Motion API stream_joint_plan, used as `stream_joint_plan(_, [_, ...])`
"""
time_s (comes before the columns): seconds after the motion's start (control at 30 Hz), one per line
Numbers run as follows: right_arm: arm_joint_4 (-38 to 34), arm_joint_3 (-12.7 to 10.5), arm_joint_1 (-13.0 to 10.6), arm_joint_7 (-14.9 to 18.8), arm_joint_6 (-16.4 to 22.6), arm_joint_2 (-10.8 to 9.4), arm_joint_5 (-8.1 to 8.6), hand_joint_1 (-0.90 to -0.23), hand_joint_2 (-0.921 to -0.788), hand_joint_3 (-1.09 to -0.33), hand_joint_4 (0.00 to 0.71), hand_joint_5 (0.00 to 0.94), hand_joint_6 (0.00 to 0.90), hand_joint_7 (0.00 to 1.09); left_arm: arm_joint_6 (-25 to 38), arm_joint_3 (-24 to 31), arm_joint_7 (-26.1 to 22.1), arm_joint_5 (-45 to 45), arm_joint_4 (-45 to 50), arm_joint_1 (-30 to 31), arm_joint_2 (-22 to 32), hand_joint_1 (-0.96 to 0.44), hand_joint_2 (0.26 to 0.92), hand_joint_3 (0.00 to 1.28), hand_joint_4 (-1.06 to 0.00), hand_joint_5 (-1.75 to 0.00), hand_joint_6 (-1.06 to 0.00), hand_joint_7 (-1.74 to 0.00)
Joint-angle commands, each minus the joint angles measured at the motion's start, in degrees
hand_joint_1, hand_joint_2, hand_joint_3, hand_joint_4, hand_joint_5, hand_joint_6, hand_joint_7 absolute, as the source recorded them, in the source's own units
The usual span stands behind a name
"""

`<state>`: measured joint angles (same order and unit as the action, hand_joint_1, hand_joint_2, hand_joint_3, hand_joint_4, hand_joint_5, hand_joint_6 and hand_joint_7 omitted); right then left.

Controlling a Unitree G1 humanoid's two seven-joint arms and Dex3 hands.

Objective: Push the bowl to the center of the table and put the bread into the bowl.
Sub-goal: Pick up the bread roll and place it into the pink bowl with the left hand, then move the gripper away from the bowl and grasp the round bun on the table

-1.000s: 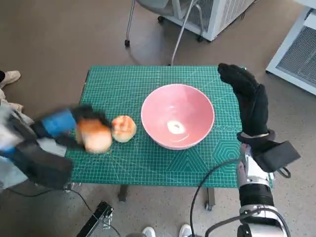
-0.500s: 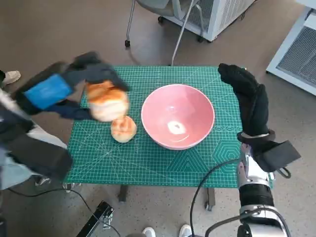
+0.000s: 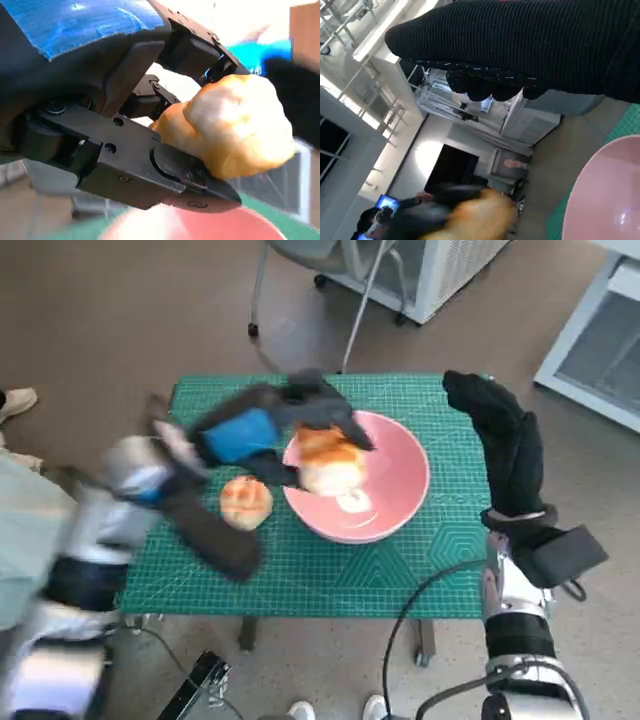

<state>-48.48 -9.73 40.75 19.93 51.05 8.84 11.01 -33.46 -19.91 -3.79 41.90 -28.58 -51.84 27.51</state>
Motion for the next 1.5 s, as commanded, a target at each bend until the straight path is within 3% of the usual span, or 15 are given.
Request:
stream_joint_plan(0.03, [-0.7, 0.0, -1.5, 0.1, -0.1, 0.0, -0.37, -0.542, -0.921, -0.776, 0.371, 0.011, 0.034, 0.80, 0.2, -4.0, 4.3, 4.1, -7.4, -3.4, -3.4, 0.00, 0.920, 0.11, -0.52, -1.31, -0.69, -1.13])
stream_joint_plan(0.3, [0.2, -0.3, -2.6, 0.7, -0.8, 0.2, 0.61, -0.550, -0.921, -0.769, 0.373, 0.011, 0.040, 0.79, 2.3, -8.1, 8.1, 7.9, -16.1, -7.2, -7.2, 0.00, 0.921, 0.12, -0.51, -1.38, -0.69, -1.07])
stream_joint_plan(0.4, [0.9, -0.5, -3.0, 0.5, -1.1, 0.6, 0.49, -0.552, -0.921, -0.765, 0.374, 0.011, 0.051, 0.78, 3.6, -8.2, 7.1, 6.9, -19.2, -8.4, -8.4, 0.00, 0.920, 0.13, -0.51, -1.41, -0.66, -1.08])
stream_joint_plan(0.53, [1.5, -0.6, -3.5, -0.3, -1.0, 1.1, -0.27, -0.554, -0.921, -0.763, 0.376, 0.011, 0.060, 0.76, 8.0, -8.0, 1.3, 5.3, -19.3, -8.6, -9.2, 0.00, 0.921, 0.30, -0.38, -1.48, -0.42, -1.38])
stream_joint_plan(0.57, [1.7, -0.7, -3.6, -0.5, -1.0, 1.2, -0.41, -0.556, -0.921, -0.762, 0.375, 0.010, 0.062, 0.76, 9.5, -8.1, -0.5, 5.1, -18.9, -8.5, -9.3, -0.03, 0.902, 0.29, -0.29, -1.07, -0.33, -1.06])
stream_joint_plan(0.67, [2.3, -0.8, -3.9, -1.2, -1.2, 1.3, -0.81, -0.559, -0.921, -0.762, 0.375, 0.010, 0.064, 0.75, 14.3, -8.6, -6.6, 5.2, -16.3, -8.4, -9.2, -0.05, 0.915, 0.20, -0.22, -0.37, -0.28, -0.49])
stream_joint_plan(0.77, [2.8, -0.8, -4.1, -1.8, -1.3, 1.5, -1.21, -0.561, -0.921, -0.761, 0.373, 0.008, 0.066, 0.75, 17.1, -8.7, -10.8, 4.8, -13.5, -8.0, -8.7, -0.06, 0.919, 0.17, -0.15, -0.12, -0.25, -0.27])
stream_joint_plan(1.1, [2.8, -0.5, -4.2, -3.2, -0.7, 1.0, -2.24, -0.564, -0.921, -0.757, 0.378, 0.010, 0.071, 0.74, 22.2, -5.8, -17.4, 0.2, -4.7, -4.4, -7.1, -0.15, 0.914, 0.07, -0.03, 0.00, -0.21, -0.11])
stream_joint_plan(1.33, [2.7, -0.2, -4.2, -3.3, -0.8, 0.6, -2.25, -0.558, -0.921, -0.761, 0.378, 0.009, 0.071, 0.74, 28.8, -3.0, -24.5, -2.2, 5.7, -1.7, -4.2, -0.17, 0.895, 0.03, -0.09, -0.03, -0.25, -0.11])
stream_joint_plan(1.5, [2.6, -0.1, -4.4, -2.9, -0.9, 0.3, -1.73, -0.555, -0.921, -0.762, 0.378, 0.009, 0.072, 0.74, 29.5, 1.0, -27.3, -5.8, 13.2, 1.7, -0.2, -0.19, 0.885, 0.02, -0.15, -0.05, -0.30, -0.12])
